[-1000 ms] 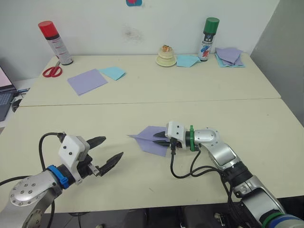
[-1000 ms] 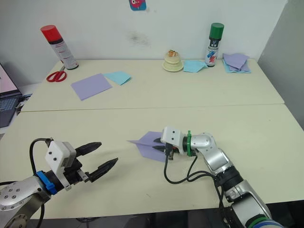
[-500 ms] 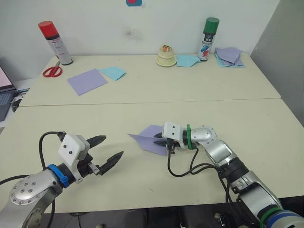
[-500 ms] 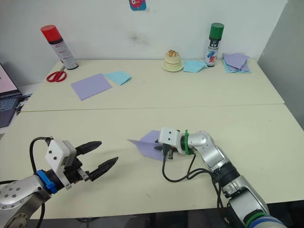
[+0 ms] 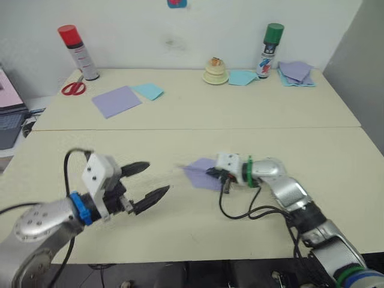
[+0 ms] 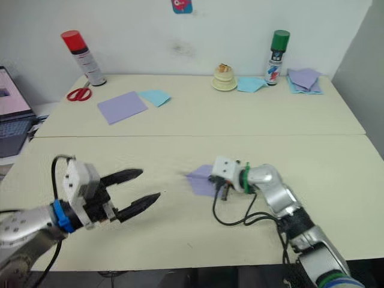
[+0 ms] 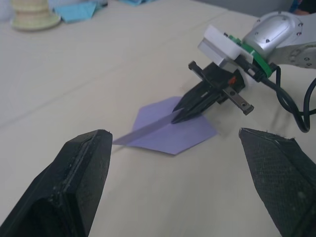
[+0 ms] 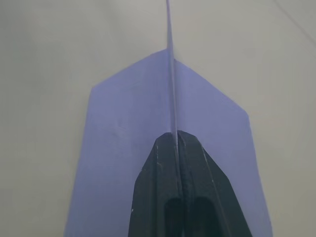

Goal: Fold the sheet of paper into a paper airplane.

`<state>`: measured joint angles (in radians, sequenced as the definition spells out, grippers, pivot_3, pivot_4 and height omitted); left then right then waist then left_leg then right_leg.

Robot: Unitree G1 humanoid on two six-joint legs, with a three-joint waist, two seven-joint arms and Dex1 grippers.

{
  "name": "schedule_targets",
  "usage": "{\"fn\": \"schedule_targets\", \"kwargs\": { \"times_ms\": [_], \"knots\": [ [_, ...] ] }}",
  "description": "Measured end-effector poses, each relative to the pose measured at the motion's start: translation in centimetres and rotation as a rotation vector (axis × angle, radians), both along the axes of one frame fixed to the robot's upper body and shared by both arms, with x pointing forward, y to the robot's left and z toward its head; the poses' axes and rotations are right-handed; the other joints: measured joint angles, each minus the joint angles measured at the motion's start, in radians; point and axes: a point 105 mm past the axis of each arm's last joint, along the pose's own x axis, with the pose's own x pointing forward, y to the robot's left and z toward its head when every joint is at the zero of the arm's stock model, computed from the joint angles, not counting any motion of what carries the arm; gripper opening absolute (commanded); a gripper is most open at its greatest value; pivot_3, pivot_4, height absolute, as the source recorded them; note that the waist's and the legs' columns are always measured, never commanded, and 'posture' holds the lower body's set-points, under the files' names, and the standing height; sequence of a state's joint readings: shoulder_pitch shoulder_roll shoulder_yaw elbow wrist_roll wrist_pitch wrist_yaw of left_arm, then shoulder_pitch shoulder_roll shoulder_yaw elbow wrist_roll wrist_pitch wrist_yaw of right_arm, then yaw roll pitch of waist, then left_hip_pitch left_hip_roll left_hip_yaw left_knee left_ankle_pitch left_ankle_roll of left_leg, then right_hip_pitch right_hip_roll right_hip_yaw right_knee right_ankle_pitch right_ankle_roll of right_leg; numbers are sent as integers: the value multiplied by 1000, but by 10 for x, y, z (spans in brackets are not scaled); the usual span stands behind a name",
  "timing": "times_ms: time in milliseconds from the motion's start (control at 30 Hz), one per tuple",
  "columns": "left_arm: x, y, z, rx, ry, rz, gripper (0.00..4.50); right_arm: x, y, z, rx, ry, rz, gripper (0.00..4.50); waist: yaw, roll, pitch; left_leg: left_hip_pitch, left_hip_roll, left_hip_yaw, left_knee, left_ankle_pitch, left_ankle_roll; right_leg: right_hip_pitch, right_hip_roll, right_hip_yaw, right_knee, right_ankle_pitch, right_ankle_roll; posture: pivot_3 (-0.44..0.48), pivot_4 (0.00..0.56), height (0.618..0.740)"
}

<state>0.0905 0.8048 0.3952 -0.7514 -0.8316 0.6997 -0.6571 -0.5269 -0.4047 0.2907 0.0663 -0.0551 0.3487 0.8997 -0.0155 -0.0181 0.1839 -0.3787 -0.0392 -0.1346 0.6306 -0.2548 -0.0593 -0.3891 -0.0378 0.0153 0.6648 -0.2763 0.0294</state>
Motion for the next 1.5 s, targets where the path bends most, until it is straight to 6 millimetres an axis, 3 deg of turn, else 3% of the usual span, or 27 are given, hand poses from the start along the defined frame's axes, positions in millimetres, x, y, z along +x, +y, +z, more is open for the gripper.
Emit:
{"fn": "schedule_targets", "kwargs": {
  "times_ms": [133, 300, 467, 667, 800, 967, 1067, 1167, 1267, 1333, 1400, 1500],
  "knots": [
    [9, -22, 15, -1, -33, -105, 4500, -3, -63, 14, 89, 4, -348, 49, 3, 0, 0, -1, 0, 0, 0, 0, 0, 0, 0, 0, 0, 0, 1, 0, 150, 740],
    [23, -41, 19, -17, -33, -208, 4500, -9, -110, 12, 203, 53, -757, 49, -12, 0, 0, 1, 0, 3, -1, 0, 0, -1, 0, 1, 2, 0, 1, 0, 150, 740],
    [35, -46, 16, -4, -39, -251, 4500, -11, -128, -4, 263, 80, -1046, 49, -20, 0, 0, 4, 1, 5, -1, 0, 0, -3, 2, 2, 8, 0, -1, 0, 150, 740],
    [38, -42, 12, 12, -30, -260, 4500, -11, -128, -7, 266, 69, -1110, 49, -19, 0, 0, 3, 0, 7, -1, 0, 0, -5, 1, 4, 10, -1, 0, 0, 150, 740],
    [38, -42, 11, 21, -38, -265, 4500, -10, -125, -6, 296, 83, -1097, 916, -19, 0, 0, 3, 0, 6, -1, 0, 0, -5, 1, 3, 11, -1, 0, 0, 150, 740],
    [38, -35, 3, 14, -10, -231, 4500, -6, -127, 10, 360, 65, -1045, 2711, -20, 0, 0, 3, 1, 7, -1, 0, 0, -6, 2, 4, 12, -1, 0, 0, 150, 740],
    [42, -14, -16, 3, 42, -112, 4500, -3, -125, 36, 402, 13, -932, 3774, -23, 1, 0, 3, 1, 7, -1, 0, 1, -6, 2, 4, 12, -1, 0, 0, 150, 740],
    [49, 25, -49, 22, 108, 102, 4500, -6, -133, 58, 316, -73, -686, 3774, -20, 1, 1, 2, 0, 8, -1, 0, 1, -6, 1, 4, 10, -1, 0, 0, 150, 740],
    [58, 85, -66, 76, 112, 366, 4500, -21, -154, 65, 185, -48, -416, 3774, -15, 0, 1, 4, 1, 6, 0, 0, 2, -2, 1, 0, 8, -1, 0, 0, 150, 740],
    [59, 136, -59, 99, 68, 564, 4500, -27, -173, 61, 132, 13, -321, 3774, -14, -2, 2, 5, 1, 6, 0, 0, 2, -1, 1, 0, 8, -1, 0, 0, 150, 740],
    [46, 177, -43, 135, 27, 691, 4500, -30, -204, 65, 71, 56, -316, 3774, -16, -2, 2, 5, 1, 7, -1, -1, 2, -1, 0, 2, 7, -1, 0, 0, 150, 740],
    [33, 195, -21, 184, -18, 717, 4500, -30, -230, 87, 29, 29, -329, 3774, -17, -1, 3, 6, 1, 10, -1, -1, 2, -1, -2, 3, 7, -1, 0, 0, 150, 740]
  ]
}}
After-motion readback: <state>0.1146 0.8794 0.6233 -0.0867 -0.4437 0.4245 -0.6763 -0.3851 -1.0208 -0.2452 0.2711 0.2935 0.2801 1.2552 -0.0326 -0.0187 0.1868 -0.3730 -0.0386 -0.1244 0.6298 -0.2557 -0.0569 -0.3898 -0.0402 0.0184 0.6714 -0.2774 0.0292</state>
